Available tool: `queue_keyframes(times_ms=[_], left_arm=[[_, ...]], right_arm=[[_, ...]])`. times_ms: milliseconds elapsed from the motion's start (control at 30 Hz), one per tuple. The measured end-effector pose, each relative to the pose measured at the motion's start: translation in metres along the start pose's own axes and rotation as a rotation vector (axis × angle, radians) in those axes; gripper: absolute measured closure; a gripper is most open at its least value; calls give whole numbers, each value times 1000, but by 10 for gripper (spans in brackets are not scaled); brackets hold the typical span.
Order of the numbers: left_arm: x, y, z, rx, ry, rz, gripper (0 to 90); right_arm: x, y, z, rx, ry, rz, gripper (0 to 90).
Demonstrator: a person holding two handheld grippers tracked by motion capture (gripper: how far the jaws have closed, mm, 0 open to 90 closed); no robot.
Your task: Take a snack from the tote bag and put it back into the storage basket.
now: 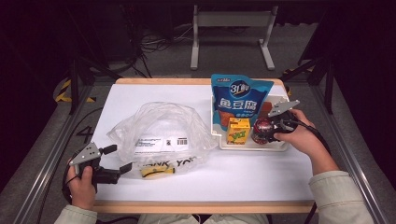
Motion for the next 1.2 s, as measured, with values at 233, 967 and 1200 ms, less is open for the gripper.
queue_keyframes(times_ms=[233,967,1200], left_arm=[[0,0,0,3,-2,6,34],[0,0,0,0,1,2,34],[-1,1,1,6,-4,6,34]], right_arm=[[1,-1,4,-11,42,-20,257],[-14,-7,-4,-20,-17,16,186],[-6,4,-15,-76,-33,11,181]])
Point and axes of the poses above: each handheld gripper's, and its own axes: z roughly forward along the jaws, y roughly out of its top, x roughly to its left, the point moved 10 cm from there along z, roughly forward along the jaws, and after that the axes turned 11 degrees about z, right-handed, at the moved point
